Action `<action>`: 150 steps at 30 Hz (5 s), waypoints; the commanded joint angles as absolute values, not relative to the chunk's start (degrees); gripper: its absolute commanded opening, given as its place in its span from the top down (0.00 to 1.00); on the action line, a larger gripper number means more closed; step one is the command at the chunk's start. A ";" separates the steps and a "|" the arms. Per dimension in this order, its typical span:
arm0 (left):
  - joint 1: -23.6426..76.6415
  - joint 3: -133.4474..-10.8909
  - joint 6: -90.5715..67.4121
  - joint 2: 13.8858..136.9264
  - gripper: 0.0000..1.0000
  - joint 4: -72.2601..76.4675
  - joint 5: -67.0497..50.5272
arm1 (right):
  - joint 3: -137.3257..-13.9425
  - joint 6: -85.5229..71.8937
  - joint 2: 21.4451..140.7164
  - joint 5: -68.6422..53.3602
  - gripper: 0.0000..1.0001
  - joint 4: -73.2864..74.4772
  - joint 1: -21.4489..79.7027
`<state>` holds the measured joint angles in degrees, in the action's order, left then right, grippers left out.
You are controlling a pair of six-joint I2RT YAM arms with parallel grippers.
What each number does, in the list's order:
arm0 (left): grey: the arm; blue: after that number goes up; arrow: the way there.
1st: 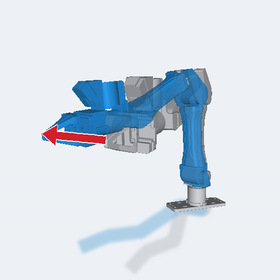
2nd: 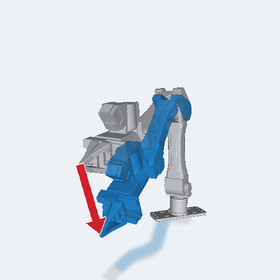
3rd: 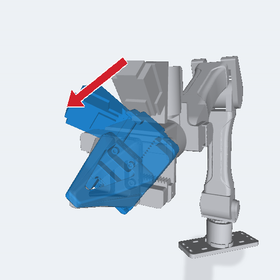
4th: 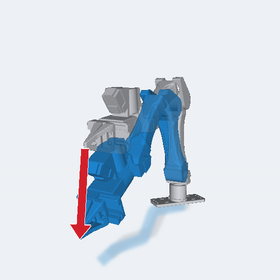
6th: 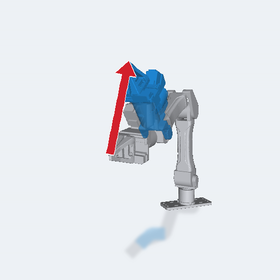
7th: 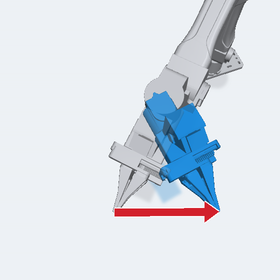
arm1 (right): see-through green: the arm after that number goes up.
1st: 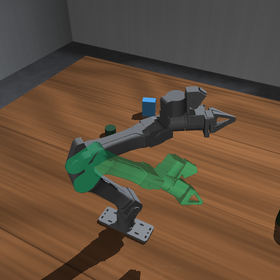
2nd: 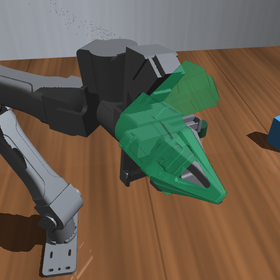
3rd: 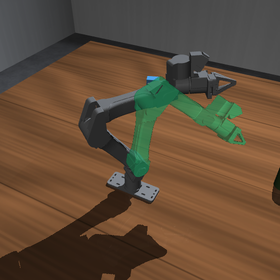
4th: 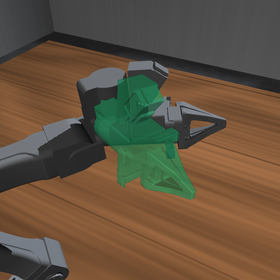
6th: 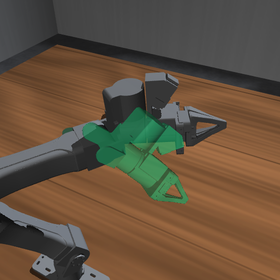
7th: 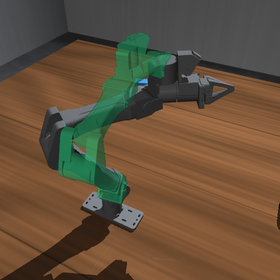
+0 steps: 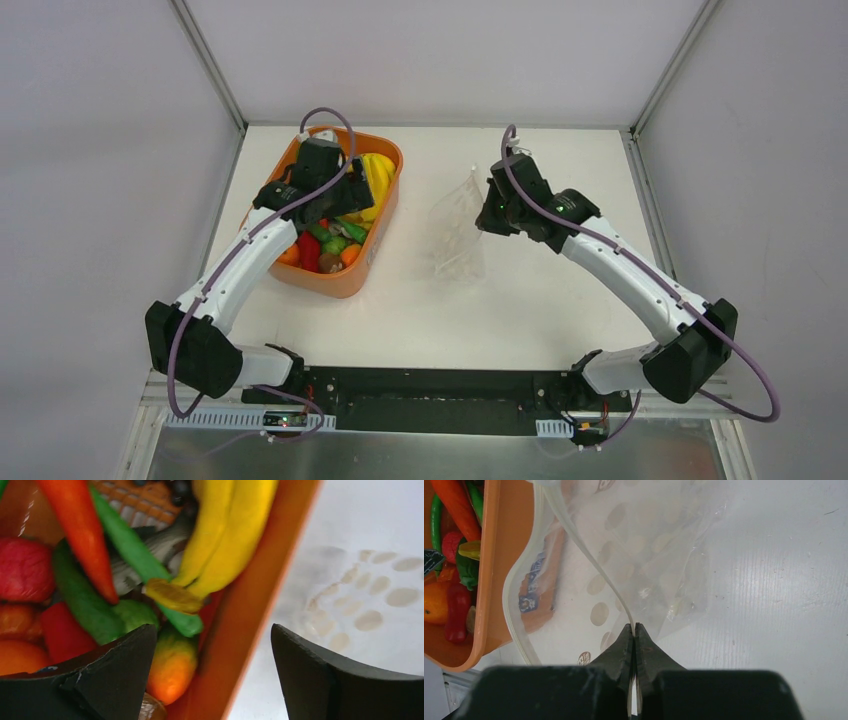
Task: Place the food in the zip-top bag and seal the zipper
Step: Pick up the fake fruit from the bin, then place the fake fruit in the zipper food storage bag.
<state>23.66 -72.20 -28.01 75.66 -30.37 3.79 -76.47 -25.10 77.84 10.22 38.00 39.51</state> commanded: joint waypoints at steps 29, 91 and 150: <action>15.80 -65.62 -75.04 85.10 0.37 -29.50 6.44 | -78.51 -21.99 80.65 9.81 1.00 35.49 39.32; 35.71 -59.37 -81.56 66.07 1.00 -6.66 2.47 | -66.40 -39.20 74.56 12.25 1.00 15.17 39.29; 39.90 -65.27 -79.99 77.96 1.00 -23.43 3.60 | -42.30 -35.87 59.12 -3.31 1.00 -22.50 35.78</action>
